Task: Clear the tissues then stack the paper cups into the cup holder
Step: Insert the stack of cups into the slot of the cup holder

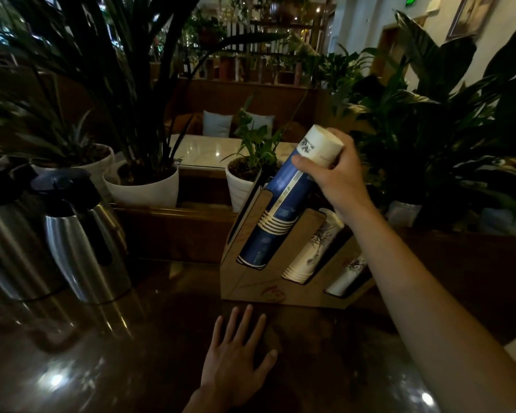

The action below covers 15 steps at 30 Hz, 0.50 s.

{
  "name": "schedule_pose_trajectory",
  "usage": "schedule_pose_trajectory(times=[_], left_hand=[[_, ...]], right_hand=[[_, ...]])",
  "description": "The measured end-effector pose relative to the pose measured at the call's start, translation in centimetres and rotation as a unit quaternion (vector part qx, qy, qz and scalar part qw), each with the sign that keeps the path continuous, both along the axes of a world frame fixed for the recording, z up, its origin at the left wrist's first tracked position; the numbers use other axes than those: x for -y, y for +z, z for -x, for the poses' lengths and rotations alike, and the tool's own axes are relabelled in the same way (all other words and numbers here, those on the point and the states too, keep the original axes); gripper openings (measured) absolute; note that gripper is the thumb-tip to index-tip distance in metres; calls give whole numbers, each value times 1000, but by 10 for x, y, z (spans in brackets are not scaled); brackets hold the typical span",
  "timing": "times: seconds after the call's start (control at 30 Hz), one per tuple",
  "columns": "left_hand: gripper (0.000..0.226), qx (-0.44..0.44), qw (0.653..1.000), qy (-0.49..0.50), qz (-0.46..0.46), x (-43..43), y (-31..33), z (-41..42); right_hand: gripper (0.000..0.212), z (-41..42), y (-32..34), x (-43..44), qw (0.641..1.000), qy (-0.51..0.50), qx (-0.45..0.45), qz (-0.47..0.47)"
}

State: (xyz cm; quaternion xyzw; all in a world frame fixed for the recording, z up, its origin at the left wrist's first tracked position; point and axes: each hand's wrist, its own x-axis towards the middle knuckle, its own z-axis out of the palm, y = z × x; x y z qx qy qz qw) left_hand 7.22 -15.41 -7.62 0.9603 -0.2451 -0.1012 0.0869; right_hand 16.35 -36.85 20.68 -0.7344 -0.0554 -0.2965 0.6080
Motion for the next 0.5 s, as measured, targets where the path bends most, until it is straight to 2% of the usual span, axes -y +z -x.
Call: schedule_pose_trajectory(times=[0.1, 0.2, 0.3, 0.5], left_hand=[[92, -2, 1000, -1, -2, -1, 0, 1], [90, 4, 1000, 2, -2, -1, 0, 1], [80, 6, 1000, 10, -3, -2, 1, 3], [76, -1, 1000, 5, -12, -3, 1, 2]], right_hand=[[84, -1, -12, -8, 998, 2, -5, 60], [68, 1, -18, -13, 994, 0, -19, 106], [61, -1, -19, -11, 994, -5, -23, 110], [70, -5, -26, -8, 986, -3, -87, 143]])
